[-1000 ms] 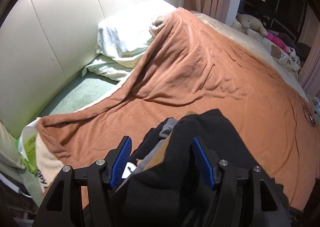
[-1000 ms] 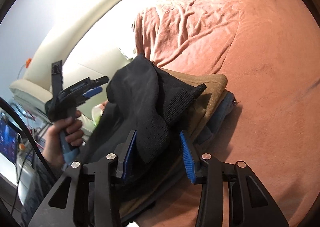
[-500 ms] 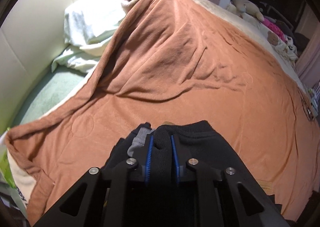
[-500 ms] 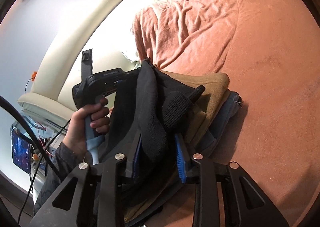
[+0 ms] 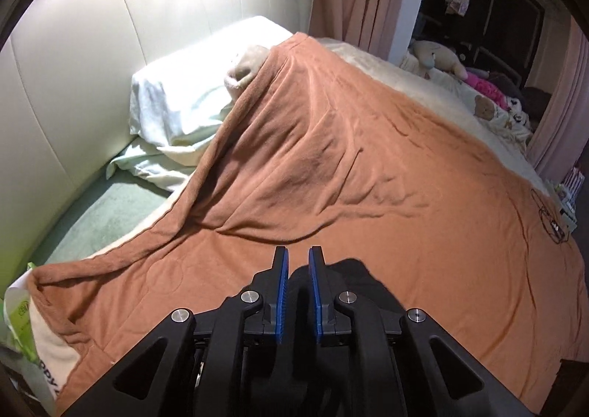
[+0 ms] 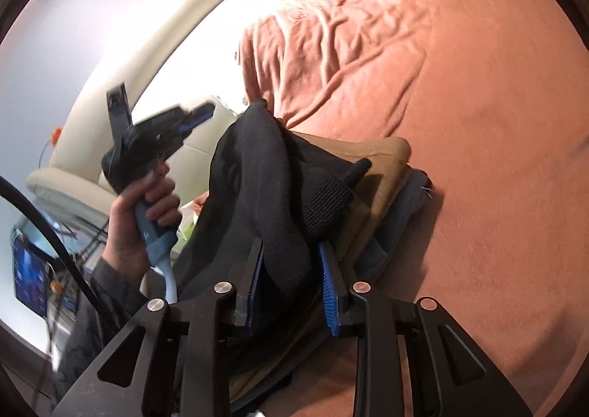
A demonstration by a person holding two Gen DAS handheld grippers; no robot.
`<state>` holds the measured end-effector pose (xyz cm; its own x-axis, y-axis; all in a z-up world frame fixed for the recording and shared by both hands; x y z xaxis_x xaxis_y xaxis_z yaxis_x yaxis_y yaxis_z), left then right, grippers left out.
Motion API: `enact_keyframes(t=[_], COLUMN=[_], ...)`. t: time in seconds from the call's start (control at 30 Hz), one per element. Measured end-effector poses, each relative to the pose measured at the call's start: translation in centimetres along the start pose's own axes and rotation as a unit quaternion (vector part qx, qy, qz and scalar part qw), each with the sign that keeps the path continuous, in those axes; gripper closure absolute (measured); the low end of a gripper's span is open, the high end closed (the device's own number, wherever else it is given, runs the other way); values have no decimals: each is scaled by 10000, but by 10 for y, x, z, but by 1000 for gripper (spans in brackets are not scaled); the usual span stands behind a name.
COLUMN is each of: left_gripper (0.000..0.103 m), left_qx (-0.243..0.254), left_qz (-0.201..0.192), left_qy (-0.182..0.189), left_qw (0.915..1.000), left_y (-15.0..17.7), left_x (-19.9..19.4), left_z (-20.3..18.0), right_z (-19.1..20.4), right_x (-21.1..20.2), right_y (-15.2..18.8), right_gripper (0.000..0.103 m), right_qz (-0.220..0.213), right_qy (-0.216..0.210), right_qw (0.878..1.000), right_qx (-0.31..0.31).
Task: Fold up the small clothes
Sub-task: 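Lower the black shirt onto the tan clothes stack and open both tools, then press the black shirt flat on the stack with both open tools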
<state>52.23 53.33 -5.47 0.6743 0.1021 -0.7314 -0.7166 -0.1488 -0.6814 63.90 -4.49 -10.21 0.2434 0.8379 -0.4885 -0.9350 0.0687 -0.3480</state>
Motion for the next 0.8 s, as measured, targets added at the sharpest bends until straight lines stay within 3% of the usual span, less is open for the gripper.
enact_keyframes(t=[0.2, 0.4, 0.53, 0.8], left_gripper=[91, 91, 91, 91], left_qx=[144, 449, 457, 289], left_qz=[493, 1066, 1221, 1334], left_qy=[-201, -117, -220, -454], left_qw=[9985, 9932, 9912, 9896], left_y=[29, 57, 66, 60], left_x=[-13, -11, 0, 36], left_z=[9, 4, 1, 3], right_z=[-1, 12, 27, 41], right_x=[-25, -40, -37, -5], right_y=[-11, -9, 3, 8], right_gripper=[76, 76, 76, 76], right_qz=[-454, -710, -593, -310], right_qy=[111, -149, -467, -262], right_qw=[9989, 9969, 9948, 9916], right_qx=[-24, -298, -686, -1225])
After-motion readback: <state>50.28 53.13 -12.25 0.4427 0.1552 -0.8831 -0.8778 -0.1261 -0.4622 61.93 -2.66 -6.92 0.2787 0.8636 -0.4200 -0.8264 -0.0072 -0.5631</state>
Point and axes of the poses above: each gripper's, at about its wrist camera, not at the fingertips, and x roughly the way its jaws point, z to its left, y to its underside, the point moved 4 cm from there along x, roughly the way its jaws point, and after that the axes turned 11 degrees about x, right-handed, at the moved point
